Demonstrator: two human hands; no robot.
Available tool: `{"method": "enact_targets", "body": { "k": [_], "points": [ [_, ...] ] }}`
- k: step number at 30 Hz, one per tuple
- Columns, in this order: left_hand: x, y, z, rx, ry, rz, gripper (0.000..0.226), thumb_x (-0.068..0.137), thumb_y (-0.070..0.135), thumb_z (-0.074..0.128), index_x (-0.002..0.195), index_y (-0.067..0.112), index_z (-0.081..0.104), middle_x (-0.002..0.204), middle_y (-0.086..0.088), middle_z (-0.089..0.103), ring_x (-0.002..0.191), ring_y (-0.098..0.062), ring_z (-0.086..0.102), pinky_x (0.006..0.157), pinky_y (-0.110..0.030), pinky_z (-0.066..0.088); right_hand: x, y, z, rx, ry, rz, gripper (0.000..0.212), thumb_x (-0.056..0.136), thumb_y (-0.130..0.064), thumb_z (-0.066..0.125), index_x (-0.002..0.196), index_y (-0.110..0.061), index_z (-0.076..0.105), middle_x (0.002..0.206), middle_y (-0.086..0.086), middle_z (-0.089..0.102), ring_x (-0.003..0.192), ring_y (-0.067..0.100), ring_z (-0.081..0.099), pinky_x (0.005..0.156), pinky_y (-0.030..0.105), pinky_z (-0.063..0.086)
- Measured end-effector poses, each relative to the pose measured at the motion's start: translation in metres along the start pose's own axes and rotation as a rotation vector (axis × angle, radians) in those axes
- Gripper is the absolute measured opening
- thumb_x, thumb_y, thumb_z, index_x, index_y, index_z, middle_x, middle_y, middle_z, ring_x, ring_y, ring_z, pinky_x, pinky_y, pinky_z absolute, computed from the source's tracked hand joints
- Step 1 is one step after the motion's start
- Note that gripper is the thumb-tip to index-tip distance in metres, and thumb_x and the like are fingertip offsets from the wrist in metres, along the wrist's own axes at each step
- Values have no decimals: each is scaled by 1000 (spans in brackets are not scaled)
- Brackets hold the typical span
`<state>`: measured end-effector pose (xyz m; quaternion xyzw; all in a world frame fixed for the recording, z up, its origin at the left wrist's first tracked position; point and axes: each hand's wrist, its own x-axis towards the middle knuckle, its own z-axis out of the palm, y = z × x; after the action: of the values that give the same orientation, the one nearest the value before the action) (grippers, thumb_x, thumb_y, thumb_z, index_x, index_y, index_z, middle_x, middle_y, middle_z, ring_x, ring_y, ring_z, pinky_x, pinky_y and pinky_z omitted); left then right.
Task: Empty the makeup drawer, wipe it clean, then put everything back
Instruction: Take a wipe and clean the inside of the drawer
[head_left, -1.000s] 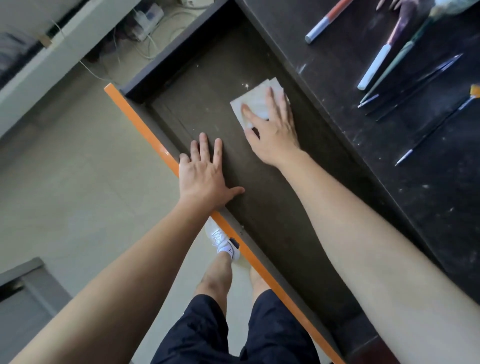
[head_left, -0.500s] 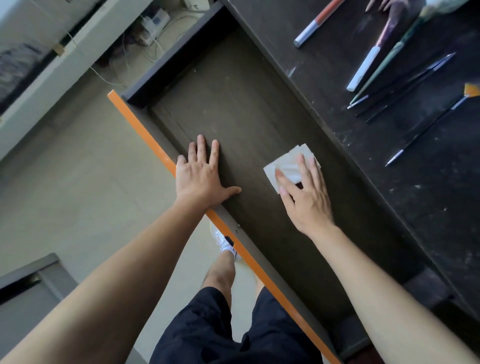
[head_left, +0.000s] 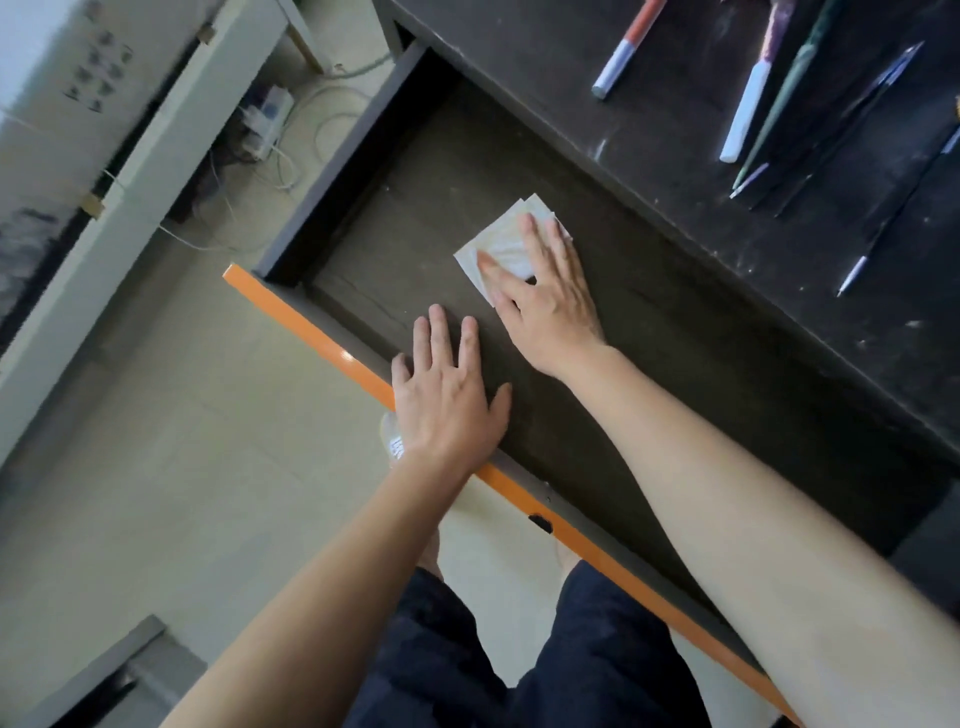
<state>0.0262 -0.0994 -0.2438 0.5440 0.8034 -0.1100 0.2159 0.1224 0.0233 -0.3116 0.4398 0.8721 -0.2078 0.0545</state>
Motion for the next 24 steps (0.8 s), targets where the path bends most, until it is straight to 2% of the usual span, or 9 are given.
{"method": "enact_targets", "body": {
  "k": [5, 9, 12, 14, 16, 18, 20, 22, 24],
  "points": [
    [46, -75, -30, -85, 316, 106, 75, 91, 53, 47, 153, 17, 25, 162, -17, 9, 150, -32, 7, 118, -56, 15, 13, -29, 12, -37, 40, 138, 49, 105, -38, 34, 153, -40, 25, 165, 14, -2, 151, 39, -7, 121, 45, -4],
    [98, -142, -52, -47, 283, 121, 78, 95, 60, 31, 155, 13, 15, 163, -12, 6, 151, -26, 3, 119, -57, 9, 69, -55, -3, 4, 70, 150, 49, 103, -40, 36, 151, -38, 30, 164, 18, 2, 150, 41, -3, 123, 49, 2],
    [101, -152, -52, -56, 300, 162, 78, 96, 63, 22, 155, 12, 17, 163, -9, 13, 151, -22, 7, 119, -55, 10, 103, -89, -7, 22, 65, 263, 51, 103, -42, 31, 154, -41, 22, 164, 16, -2, 150, 40, -6, 123, 51, 3],
    [99, -151, -51, -84, 305, 144, 78, 96, 65, 17, 155, 14, 20, 162, -9, 18, 151, -22, 11, 119, -54, 10, 94, -119, 3, 22, 14, 159, 51, 103, -41, 26, 154, -40, 21, 165, 13, -4, 151, 38, -8, 123, 49, 0],
    [99, -151, -51, -102, 296, 127, 76, 97, 65, 16, 155, 16, 21, 162, -8, 20, 150, -22, 13, 119, -55, 9, 61, -133, 16, 1, -68, -40, 51, 102, -36, 31, 153, -37, 26, 165, 10, 0, 151, 35, -6, 124, 46, 1],
    [99, -154, -50, -84, 302, 123, 72, 98, 63, 17, 154, 18, 21, 161, -9, 21, 150, -23, 14, 118, -58, 6, 29, -122, 22, -17, -127, -165, 47, 101, -35, 42, 148, -37, 38, 165, 9, 7, 152, 32, 0, 123, 46, 8],
    [97, -155, -49, -80, 305, 90, 68, 98, 62, 18, 154, 24, 21, 160, -10, 23, 150, -25, 15, 117, -61, 4, 18, -99, 15, -27, -127, -216, 43, 101, -42, 42, 144, -41, 44, 165, 8, 13, 152, 30, 6, 124, 44, 9],
    [96, -154, -47, -86, 305, 54, 68, 97, 64, 17, 154, 28, 19, 160, -11, 25, 150, -27, 16, 116, -63, 3, 29, -78, 0, -58, -130, -172, 46, 100, -47, 39, 146, -45, 37, 165, 8, 11, 152, 31, 5, 124, 41, 2],
    [97, -153, -48, -88, 302, 41, 69, 95, 66, 17, 154, 29, 19, 159, -11, 27, 149, -27, 18, 116, -62, 4, 58, -64, -14, -67, -108, 0, 50, 101, -50, 36, 150, -50, 24, 166, 7, -1, 152, 33, -5, 121, 41, -3]
  ]
}}
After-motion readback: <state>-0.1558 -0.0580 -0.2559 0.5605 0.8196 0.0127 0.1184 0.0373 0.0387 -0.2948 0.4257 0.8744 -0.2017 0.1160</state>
